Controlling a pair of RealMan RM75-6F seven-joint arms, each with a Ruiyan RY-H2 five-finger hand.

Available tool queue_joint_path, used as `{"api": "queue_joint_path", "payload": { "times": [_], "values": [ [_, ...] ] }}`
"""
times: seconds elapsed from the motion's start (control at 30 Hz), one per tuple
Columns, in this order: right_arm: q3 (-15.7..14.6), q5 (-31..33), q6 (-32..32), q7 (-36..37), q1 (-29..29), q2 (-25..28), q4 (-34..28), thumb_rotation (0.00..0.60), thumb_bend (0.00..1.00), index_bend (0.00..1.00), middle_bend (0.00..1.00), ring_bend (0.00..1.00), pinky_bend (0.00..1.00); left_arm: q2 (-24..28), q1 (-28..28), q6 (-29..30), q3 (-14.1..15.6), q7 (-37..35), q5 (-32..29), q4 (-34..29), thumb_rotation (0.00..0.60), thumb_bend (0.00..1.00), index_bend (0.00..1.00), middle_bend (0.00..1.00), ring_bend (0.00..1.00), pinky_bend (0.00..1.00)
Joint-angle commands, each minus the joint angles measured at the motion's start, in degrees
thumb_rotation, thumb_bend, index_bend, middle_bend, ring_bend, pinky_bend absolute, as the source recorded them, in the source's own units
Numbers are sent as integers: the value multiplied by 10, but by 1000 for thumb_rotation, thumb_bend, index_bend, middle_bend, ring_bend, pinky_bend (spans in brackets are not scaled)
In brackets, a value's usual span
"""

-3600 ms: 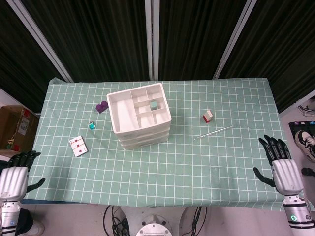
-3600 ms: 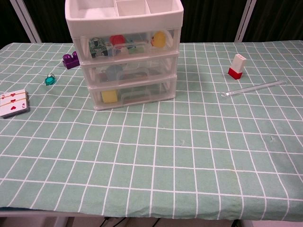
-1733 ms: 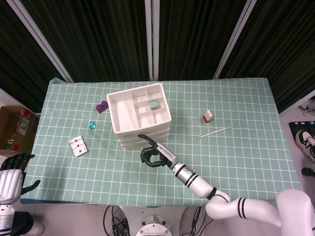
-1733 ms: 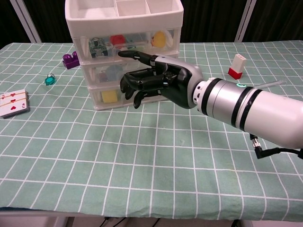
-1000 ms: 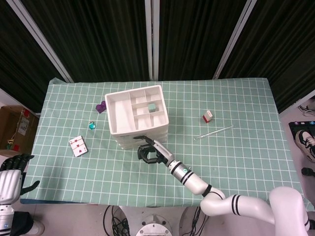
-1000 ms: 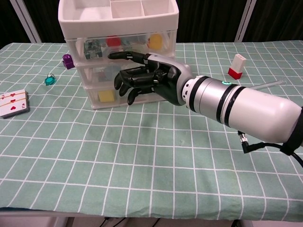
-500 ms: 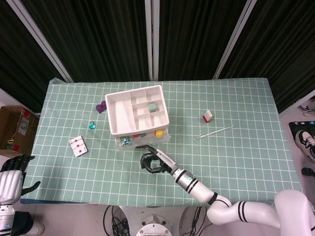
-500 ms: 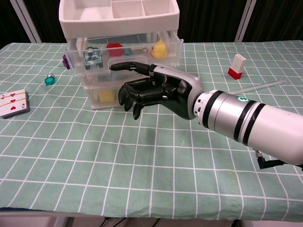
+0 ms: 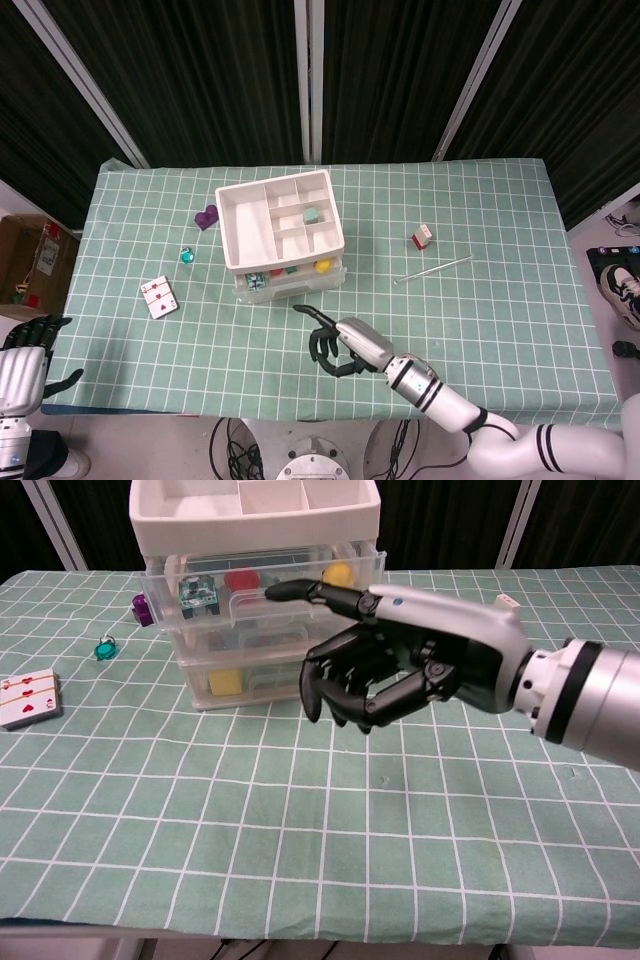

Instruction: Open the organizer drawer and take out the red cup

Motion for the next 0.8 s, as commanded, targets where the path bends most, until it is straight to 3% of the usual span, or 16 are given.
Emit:
{"api": "queue_joint_path", "payload": {
  "times": [0.03,0.3,0.63,0.8],
  "values": [
    [16,18,29,-80,-13,44,-48,600,490,0,534,584,629,1,0,0,0,2,1,-2,600,41,240,192,166,189],
    [60,124,-14,-158,15,65,-52,600,490,0,535,591,645,2,-2,-3,-1,5,0,-6,600,42,240,192,165,189],
    [82,235,-75,-206,57,52,-10,600,489,2,542,602,655,3,-3,-9,-1,5,-4,-7,600,41,240,192,165,189],
    [85,255,-79,-220,63,54,-14,600,489,148,573,630,666,4,-3,-10,0,4,-6,-7,600,41,240,192,165,189]
  ]
}}
